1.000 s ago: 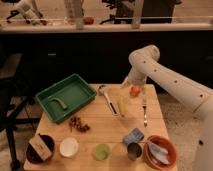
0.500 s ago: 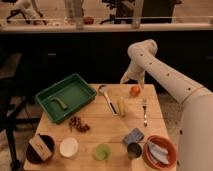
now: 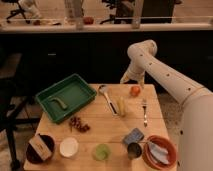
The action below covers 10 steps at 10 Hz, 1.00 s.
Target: Place apple in paper cup
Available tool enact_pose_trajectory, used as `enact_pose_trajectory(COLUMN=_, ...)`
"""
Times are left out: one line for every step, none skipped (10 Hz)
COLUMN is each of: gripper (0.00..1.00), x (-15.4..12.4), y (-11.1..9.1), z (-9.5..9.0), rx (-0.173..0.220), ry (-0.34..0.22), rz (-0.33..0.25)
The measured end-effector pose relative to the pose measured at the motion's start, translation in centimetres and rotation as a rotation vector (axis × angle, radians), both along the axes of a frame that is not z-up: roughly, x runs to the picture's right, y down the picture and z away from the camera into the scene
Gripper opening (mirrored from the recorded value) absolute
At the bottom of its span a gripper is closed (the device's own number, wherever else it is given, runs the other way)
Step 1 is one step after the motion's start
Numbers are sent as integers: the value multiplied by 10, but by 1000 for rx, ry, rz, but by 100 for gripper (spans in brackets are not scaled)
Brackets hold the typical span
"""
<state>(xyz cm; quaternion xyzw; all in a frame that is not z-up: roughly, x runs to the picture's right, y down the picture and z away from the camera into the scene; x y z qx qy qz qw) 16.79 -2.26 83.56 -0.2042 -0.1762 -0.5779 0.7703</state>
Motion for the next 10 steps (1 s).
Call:
enact_pose_trajectory(gripper=80, x=1, y=3, z=4, rx=10, ry=-2, rz=-5)
enact_pose_trajectory(gripper=80, x=4, y=9, z=9, rx=24, ry=-4, rz=-13)
enact_pose_trajectory(gripper=80, x=7, y=13, z=11, rx=38, ry=-8, rz=-19)
enact_pose_trajectory(gripper=80, x=13, y=17, z=13, rx=51, ry=-9, rz=-24)
enact_pose_trajectory(gripper=80, x=19, y=19, z=16, rx=67, ry=-7, rz=-34)
enact_pose_trajectory(gripper=80, x=25, y=24, z=21, rx=94, ry=-3, rz=-51)
enact_pose_trajectory(gripper=80, x=31, y=29, z=29, rx=106, ry=4, rz=-62)
enact_pose_trajectory(gripper=80, x=37, y=33, z=35, rx=111, ry=9, rz=-67)
enact_pose_trajectory(gripper=80, x=41, y=35, z=43, rx=112, ry=13, rz=-73)
enact_pose_trajectory(gripper=80, x=45, y=34, z=51, rx=111, ry=17, rz=-75)
